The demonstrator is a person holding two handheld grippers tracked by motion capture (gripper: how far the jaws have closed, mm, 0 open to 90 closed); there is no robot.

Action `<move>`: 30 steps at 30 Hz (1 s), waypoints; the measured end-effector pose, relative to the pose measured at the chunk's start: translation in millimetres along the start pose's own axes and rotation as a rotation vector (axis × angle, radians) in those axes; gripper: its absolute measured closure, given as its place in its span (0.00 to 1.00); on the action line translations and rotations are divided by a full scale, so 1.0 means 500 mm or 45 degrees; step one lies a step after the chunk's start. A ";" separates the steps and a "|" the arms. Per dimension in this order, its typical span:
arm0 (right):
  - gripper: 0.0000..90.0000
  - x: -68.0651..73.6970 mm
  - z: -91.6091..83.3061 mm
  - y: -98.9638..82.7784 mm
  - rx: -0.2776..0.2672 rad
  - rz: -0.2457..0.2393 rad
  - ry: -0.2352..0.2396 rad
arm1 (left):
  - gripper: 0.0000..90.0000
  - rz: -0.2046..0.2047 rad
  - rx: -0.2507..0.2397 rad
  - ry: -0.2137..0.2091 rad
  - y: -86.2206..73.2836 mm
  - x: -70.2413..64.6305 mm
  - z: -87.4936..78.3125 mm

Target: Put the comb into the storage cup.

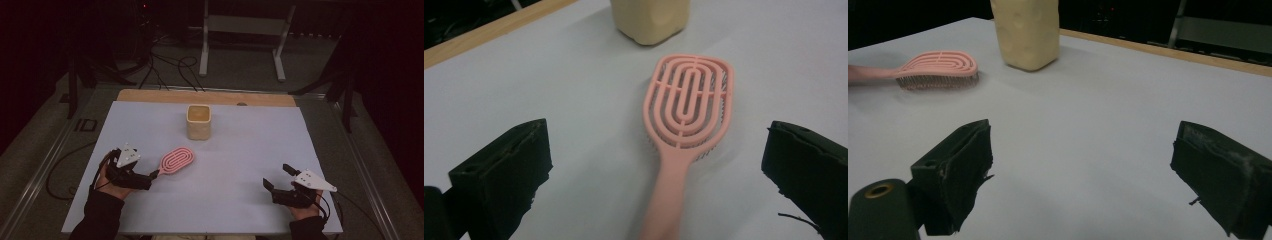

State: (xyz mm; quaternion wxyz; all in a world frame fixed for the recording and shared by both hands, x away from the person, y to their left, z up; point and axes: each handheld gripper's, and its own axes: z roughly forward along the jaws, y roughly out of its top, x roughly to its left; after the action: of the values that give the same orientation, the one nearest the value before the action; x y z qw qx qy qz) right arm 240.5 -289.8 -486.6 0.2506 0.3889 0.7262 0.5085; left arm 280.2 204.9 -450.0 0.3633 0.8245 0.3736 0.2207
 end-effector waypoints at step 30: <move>0.10 0.002 0.004 -0.001 0.021 -0.006 0.001 | 0.00 0.061 0.245 -0.122 0.023 0.007 0.059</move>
State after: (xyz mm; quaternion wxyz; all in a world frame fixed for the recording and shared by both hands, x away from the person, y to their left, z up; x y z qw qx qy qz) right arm 241.3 -288.0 -487.8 0.2484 0.3889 0.7313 0.5022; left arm 306.3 189.4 -459.8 0.2945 0.8738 0.3555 0.1525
